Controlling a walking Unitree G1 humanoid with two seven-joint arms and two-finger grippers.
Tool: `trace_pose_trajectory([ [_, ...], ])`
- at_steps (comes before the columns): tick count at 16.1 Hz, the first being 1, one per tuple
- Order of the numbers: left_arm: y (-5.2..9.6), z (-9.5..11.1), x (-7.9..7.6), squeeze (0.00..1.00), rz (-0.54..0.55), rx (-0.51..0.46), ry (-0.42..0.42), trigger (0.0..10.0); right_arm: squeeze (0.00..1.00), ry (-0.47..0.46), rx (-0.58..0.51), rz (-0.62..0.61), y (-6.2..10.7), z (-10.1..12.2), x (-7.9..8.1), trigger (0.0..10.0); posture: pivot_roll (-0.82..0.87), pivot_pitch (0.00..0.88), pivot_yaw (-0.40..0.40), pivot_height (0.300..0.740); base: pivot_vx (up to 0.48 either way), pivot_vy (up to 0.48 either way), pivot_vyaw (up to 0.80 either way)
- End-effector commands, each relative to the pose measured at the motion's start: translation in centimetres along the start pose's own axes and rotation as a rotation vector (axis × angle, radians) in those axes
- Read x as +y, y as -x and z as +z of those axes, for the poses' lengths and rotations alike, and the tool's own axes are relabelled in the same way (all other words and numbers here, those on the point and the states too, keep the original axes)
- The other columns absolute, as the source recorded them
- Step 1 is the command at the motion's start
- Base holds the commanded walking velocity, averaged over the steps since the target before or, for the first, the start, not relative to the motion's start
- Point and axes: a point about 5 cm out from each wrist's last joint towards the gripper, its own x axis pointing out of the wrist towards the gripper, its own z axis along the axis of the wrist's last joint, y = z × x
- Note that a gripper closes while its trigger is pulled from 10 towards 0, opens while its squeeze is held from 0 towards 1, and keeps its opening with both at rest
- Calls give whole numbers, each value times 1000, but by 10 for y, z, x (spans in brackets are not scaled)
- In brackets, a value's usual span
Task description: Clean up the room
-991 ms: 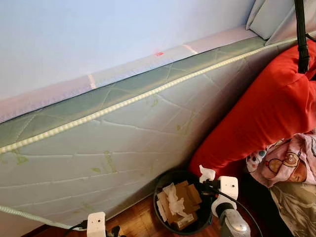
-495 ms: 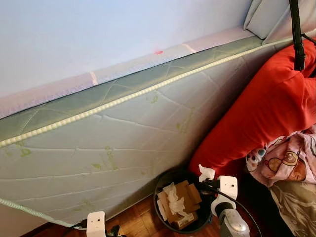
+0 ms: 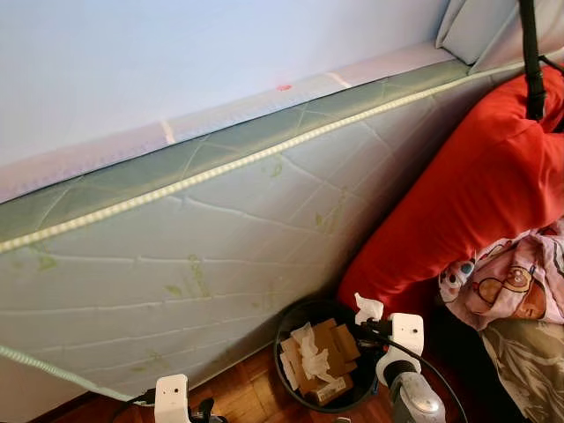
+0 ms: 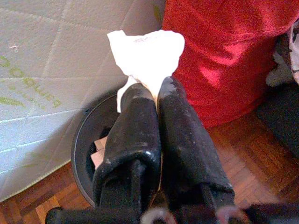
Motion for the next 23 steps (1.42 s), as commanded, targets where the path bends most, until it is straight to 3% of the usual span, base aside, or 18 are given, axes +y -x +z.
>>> trace_pose_trajectory([
  [1,5,-13,2,0,4,46,4,10000,0,8,27,-1,1,-5,0,10000,43,175,-73,686,0,0,0],
  [5,5,-14,1,0,3,44,7,10000,0,14,27,-2,1,-4,-1,10000,41,175,-75,666,0,0,0],
  [15,5,-14,-2,0,0,38,15,10000,0,14,30,5,1,-4,-2,10000,37,177,-86,666,0,0,0],
  [19,5,-10,-2,0,-7,-6,33,10000,0,30,73,5,0,-7,0,10000,38,176,-86,661,0,0,0],
  [23,5,-9,-3,0,-16,-18,26,10000,0,7,30,6,0,-4,0,10000,39,176,-86,638,0,0,0],
])
